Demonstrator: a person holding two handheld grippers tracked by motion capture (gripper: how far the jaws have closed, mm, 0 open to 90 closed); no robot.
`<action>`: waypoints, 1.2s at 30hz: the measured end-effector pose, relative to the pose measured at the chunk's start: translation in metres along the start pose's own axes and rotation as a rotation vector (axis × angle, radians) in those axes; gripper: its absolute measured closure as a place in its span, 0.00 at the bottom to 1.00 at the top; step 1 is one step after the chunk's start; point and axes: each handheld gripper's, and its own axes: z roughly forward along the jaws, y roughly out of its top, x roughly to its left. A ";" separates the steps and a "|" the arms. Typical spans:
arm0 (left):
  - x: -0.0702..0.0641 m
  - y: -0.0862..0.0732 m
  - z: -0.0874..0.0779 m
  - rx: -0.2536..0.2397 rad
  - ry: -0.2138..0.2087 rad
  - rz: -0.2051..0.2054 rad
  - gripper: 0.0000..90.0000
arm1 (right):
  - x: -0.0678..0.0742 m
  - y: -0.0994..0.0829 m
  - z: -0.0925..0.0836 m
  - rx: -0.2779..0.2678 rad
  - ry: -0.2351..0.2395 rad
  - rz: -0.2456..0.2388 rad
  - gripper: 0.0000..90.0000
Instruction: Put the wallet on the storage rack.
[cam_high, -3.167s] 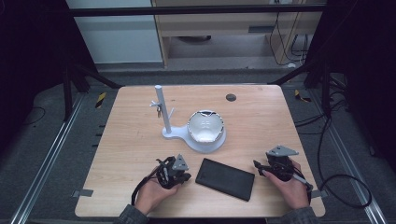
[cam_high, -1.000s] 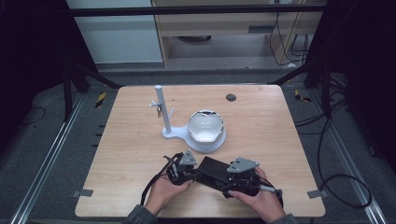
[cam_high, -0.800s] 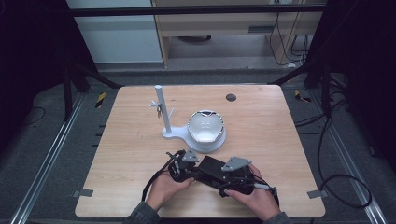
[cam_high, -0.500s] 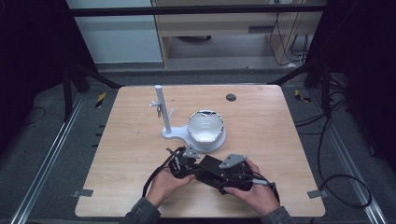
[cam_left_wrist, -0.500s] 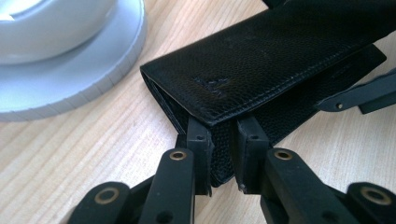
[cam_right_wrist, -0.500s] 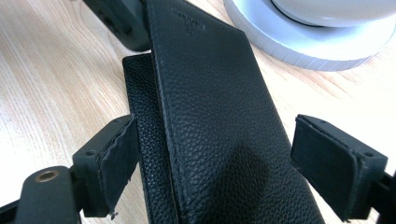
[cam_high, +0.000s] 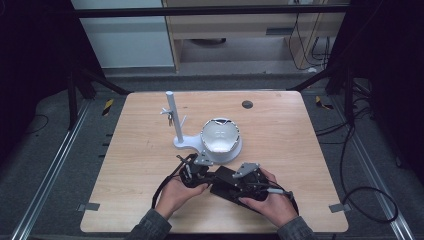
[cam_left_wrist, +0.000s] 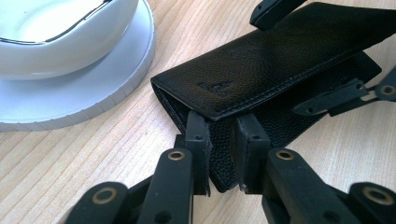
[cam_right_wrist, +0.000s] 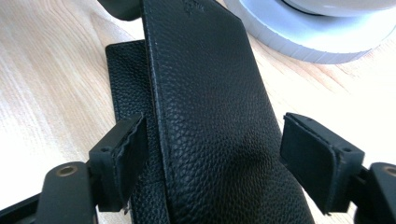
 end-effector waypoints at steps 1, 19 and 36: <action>0.000 0.000 0.000 0.000 0.002 0.000 0.86 | 0.000 0.000 0.001 0.002 0.002 0.000 0.27; 0.003 0.003 0.000 0.002 0.001 -0.004 0.86 | 0.000 0.004 0.006 0.014 -0.031 -0.014 0.26; 0.004 0.012 -0.002 -0.007 0.002 -0.006 0.84 | 0.001 0.007 0.011 0.031 -0.081 -0.063 0.47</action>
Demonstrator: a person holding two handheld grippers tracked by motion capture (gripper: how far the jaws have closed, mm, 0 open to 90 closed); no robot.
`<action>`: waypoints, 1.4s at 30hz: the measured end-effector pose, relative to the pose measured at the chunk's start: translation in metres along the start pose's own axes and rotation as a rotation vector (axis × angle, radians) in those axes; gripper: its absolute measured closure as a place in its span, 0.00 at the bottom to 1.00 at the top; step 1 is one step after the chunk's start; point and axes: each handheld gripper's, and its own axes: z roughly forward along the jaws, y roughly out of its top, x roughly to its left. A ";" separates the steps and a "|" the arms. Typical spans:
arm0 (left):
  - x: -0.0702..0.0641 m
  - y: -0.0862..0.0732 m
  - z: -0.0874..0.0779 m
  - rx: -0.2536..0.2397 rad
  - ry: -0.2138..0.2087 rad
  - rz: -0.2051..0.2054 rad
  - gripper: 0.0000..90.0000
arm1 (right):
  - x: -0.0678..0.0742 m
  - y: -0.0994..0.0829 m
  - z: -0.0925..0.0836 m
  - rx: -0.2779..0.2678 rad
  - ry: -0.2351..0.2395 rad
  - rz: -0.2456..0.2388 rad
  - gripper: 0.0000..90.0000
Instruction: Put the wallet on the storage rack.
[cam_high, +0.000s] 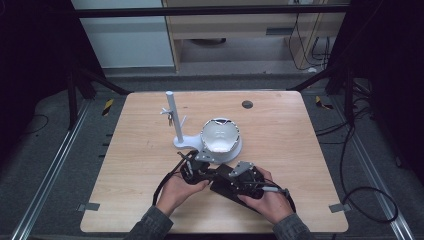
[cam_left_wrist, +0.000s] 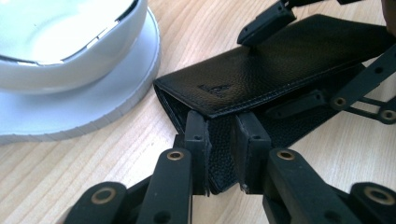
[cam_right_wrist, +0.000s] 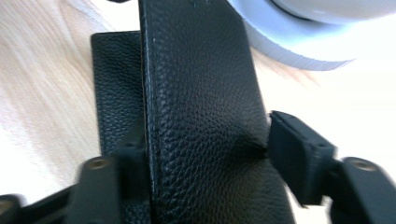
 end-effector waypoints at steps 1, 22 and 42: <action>0.000 0.001 0.000 0.001 0.000 0.002 0.84 | 0.000 0.000 0.000 0.000 -0.009 -0.005 0.51; 0.007 -0.003 -0.023 -0.062 0.053 0.026 0.14 | -0.023 -0.008 -0.038 -0.144 -0.063 -0.085 0.94; 0.005 0.016 -0.046 -0.119 0.057 0.057 0.11 | -0.044 -0.015 -0.081 -0.471 -0.062 -0.009 0.94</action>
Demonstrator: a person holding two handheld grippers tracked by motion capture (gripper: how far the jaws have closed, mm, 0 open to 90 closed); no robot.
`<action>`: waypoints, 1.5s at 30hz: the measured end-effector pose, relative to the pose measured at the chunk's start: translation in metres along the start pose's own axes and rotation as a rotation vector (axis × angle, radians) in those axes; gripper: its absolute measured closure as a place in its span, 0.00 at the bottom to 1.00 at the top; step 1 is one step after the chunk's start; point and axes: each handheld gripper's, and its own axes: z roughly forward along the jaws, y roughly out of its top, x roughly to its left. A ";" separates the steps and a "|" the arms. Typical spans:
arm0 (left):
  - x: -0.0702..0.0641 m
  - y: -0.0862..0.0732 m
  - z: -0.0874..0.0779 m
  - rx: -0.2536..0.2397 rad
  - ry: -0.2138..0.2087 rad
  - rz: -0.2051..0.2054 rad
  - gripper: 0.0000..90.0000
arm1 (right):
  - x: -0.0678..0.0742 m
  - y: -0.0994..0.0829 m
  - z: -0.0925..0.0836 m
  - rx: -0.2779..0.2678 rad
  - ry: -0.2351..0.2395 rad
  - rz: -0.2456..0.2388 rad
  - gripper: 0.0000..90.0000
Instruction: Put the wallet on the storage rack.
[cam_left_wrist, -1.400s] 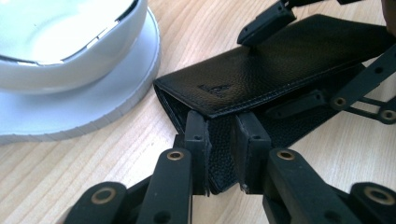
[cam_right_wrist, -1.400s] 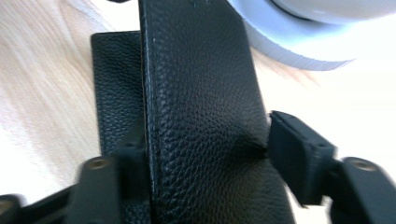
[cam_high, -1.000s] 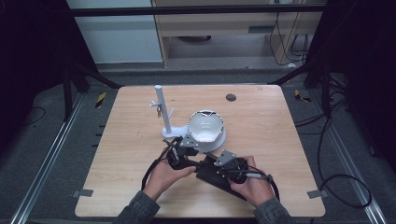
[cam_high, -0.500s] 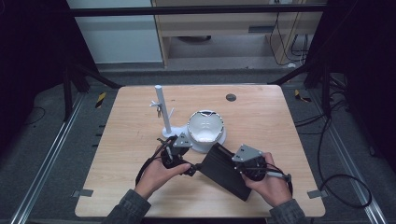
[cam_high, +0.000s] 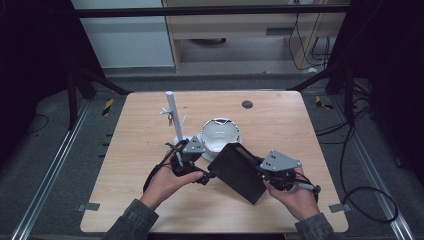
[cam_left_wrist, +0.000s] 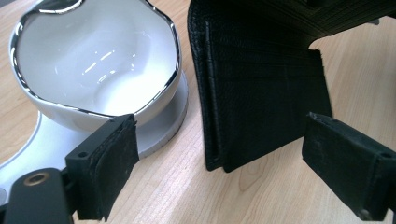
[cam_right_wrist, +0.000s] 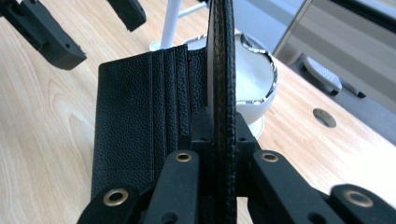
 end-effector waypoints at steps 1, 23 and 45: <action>0.000 0.001 -0.001 0.001 -0.003 0.003 0.11 | 0.000 0.001 0.000 -0.005 -0.001 0.000 0.94; 0.012 0.023 -0.012 -0.017 -0.022 0.035 0.10 | -0.009 0.022 -0.003 -0.103 0.011 0.021 0.94; 0.018 0.053 0.001 0.040 -0.169 0.031 0.76 | -0.011 0.021 -0.011 -0.146 0.046 -0.005 0.93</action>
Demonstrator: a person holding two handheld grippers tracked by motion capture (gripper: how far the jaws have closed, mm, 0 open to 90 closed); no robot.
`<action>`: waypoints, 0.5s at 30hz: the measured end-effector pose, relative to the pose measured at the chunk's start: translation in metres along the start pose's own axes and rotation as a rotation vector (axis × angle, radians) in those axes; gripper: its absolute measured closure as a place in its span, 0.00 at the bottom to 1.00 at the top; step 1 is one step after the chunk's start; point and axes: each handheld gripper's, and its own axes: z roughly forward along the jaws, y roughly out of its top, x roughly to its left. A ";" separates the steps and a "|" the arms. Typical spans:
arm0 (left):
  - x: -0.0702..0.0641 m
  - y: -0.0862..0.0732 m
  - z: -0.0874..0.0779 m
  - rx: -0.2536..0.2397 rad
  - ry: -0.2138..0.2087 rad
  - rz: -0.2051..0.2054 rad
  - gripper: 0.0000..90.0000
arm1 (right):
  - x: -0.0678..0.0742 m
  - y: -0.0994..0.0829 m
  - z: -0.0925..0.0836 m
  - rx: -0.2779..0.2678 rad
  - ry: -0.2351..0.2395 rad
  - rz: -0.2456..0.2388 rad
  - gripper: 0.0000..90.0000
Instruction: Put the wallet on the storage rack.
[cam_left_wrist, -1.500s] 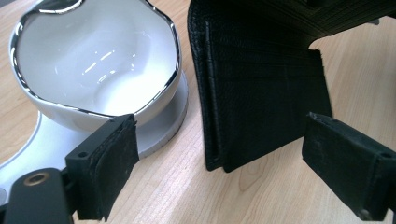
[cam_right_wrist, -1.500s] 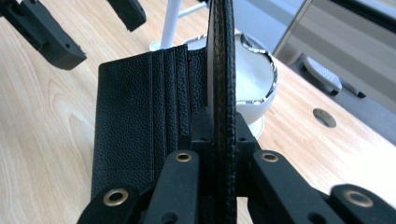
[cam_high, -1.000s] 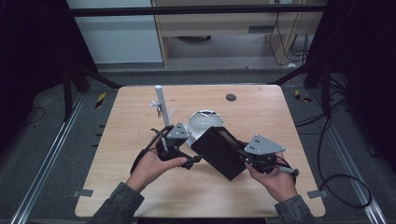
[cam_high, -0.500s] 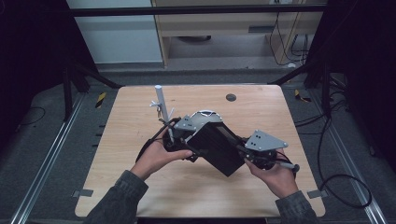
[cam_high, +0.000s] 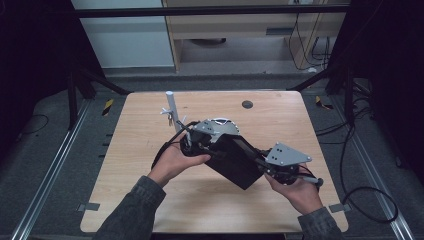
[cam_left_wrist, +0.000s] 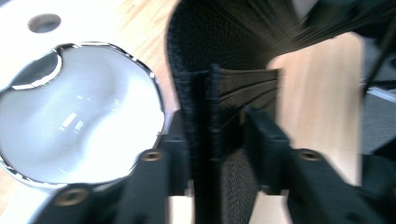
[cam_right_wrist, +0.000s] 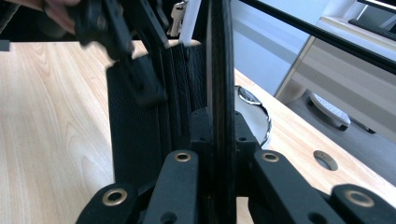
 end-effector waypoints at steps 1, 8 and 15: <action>-0.002 0.001 -0.004 -0.014 -0.022 -0.019 0.84 | 0.001 -0.003 -0.001 -0.002 0.001 0.002 0.93; -0.016 0.015 -0.017 0.034 0.007 -0.022 0.88 | 0.009 -0.021 -0.002 -0.019 0.010 0.033 0.87; -0.026 0.037 -0.024 0.094 0.043 -0.002 0.89 | 0.030 -0.048 0.007 0.131 0.115 0.071 0.32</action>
